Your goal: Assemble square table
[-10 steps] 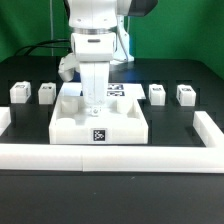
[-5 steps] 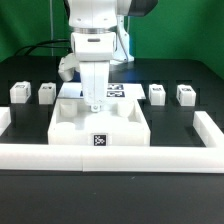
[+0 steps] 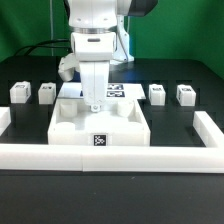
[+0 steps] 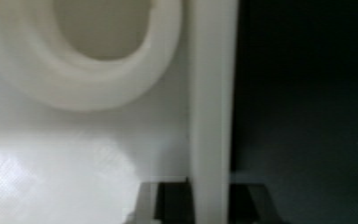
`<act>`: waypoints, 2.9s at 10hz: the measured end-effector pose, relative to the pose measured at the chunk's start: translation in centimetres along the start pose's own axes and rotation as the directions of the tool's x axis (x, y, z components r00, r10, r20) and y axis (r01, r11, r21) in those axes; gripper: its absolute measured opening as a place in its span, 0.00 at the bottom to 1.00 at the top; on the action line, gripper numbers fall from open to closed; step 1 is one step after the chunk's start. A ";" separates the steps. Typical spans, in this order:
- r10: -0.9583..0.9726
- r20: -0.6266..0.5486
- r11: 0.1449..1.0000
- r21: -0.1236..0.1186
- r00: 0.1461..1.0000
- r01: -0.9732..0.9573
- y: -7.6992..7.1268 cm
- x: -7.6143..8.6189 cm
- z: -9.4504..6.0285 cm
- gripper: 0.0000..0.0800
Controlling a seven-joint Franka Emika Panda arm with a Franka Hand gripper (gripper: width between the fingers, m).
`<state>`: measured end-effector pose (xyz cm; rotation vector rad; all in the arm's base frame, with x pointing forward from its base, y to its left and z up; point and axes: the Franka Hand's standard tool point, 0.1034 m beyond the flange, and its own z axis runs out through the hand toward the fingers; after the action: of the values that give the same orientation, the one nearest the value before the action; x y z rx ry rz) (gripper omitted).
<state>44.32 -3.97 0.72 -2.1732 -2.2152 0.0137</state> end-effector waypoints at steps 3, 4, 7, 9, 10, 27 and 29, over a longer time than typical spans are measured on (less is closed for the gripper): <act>0.052 -0.005 0.999 -0.007 0.999 -0.052 2.0 0.8 -0.2 0.07; 0.069 -0.014 0.997 -0.019 0.997 -0.070 3.1 2.1 -0.1 0.07; 0.072 -0.034 0.997 -0.022 0.997 -0.072 4.9 6.1 0.0 0.07; 0.058 -0.040 0.998 -0.023 0.997 -0.059 5.1 8.0 0.0 0.07; 0.047 -0.043 0.998 -0.026 0.998 -0.049 5.1 8.8 0.0 0.07; 0.042 -0.054 0.999 -0.019 0.998 -0.043 5.2 10.0 0.2 0.81; 0.043 -0.054 0.999 -0.019 0.998 -0.044 5.2 9.9 0.2 0.81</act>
Offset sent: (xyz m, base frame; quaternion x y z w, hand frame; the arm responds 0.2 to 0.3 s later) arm 0.0229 0.0495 -0.0131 -0.0066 0.0183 0.0348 0.9992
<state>49.36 6.04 0.58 -2.2048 -2.1487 -0.0659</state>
